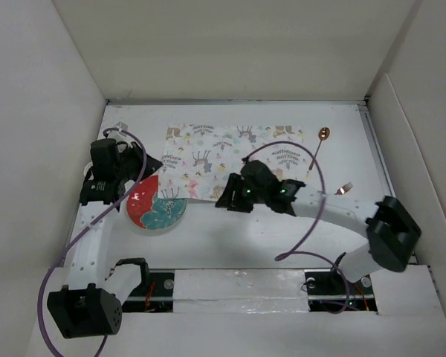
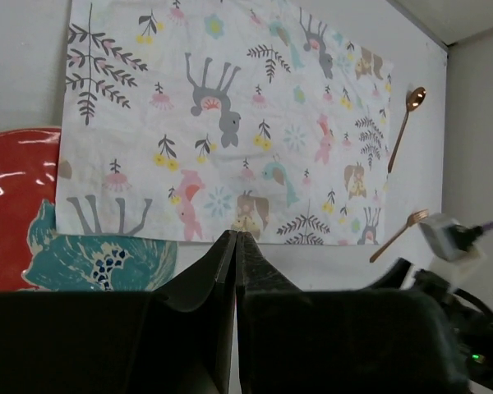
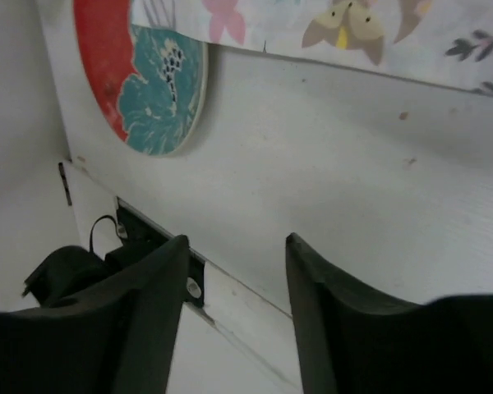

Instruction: Set the dinner table for one person

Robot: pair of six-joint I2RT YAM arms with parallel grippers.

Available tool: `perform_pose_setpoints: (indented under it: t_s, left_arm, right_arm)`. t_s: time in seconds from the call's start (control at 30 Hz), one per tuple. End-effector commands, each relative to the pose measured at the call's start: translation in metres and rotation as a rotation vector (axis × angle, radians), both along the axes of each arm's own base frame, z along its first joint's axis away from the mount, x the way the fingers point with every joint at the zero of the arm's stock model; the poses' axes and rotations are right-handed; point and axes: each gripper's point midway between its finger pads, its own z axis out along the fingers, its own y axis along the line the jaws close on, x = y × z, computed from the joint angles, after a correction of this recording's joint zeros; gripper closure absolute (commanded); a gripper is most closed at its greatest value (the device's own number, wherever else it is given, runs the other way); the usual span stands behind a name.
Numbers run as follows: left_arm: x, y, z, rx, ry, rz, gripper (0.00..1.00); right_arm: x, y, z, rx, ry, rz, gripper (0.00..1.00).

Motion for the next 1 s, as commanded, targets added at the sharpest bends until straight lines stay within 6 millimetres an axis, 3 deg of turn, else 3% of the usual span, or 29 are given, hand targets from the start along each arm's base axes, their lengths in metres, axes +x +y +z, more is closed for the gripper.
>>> perform_pose_setpoints:
  t_s: [0.0,0.03,0.07,0.1,0.2,0.23,0.3,0.33,0.37,0.5,0.6,0.87,0.97]
  left_arm:
    - [-0.002,-0.004,0.015,-0.004,-0.033,-0.027,1.0]
    - [0.001,-0.005,0.022,-0.005,-0.046,-0.035,1.0]
    - [0.002,-0.014,0.029,-0.003,-0.061,-0.065,1.0]
    - [0.002,-0.015,0.029,-0.006,-0.06,-0.063,1.0]
    - [0.005,-0.028,0.04,-0.017,-0.096,-0.097,0.97]
    - [0.005,-0.029,0.041,-0.03,-0.092,-0.1,0.95]
    - [0.006,-0.031,0.044,-0.038,-0.102,-0.108,0.89]
    - [0.004,-0.04,0.045,-0.03,-0.103,-0.127,0.88]
    - [0.003,-0.044,0.046,-0.027,-0.108,-0.139,0.87]
    - [-0.002,-0.052,0.047,-0.037,-0.108,-0.168,0.87]
    - [-0.005,-0.057,0.048,-0.022,-0.111,-0.182,0.87]
    - [-0.002,-0.056,0.064,0.017,-0.145,-0.174,0.87]
    - [0.001,-0.051,0.069,0.043,-0.155,-0.148,0.87]
  right_arm:
    - [0.016,0.07,0.033,0.147,-0.058,-0.012,0.41]
    - [0.015,0.095,0.001,0.1,-0.012,0.002,0.39]
    - [0.013,0.114,0.009,0.131,-0.006,0.003,0.38]
    - [0.014,0.115,-0.01,0.099,0.014,0.002,0.38]
    - [0.013,0.142,-0.017,0.136,0.064,-0.004,0.37]
    - [0.01,0.15,-0.035,0.116,0.095,-0.013,0.37]
    - [0.012,0.164,-0.037,0.125,0.1,-0.023,0.37]
    - [0.011,0.171,-0.054,0.107,0.129,-0.037,0.38]
    - [0.013,0.167,-0.067,0.062,0.149,-0.066,0.39]
    - [0.006,0.181,-0.085,0.05,0.193,-0.078,0.43]
    - [0.012,0.181,-0.102,0.022,0.192,-0.109,0.49]
    - [-0.007,0.186,-0.122,0.006,0.25,-0.106,0.82]
    - [-0.021,0.189,-0.118,0.015,0.28,-0.03,0.97]
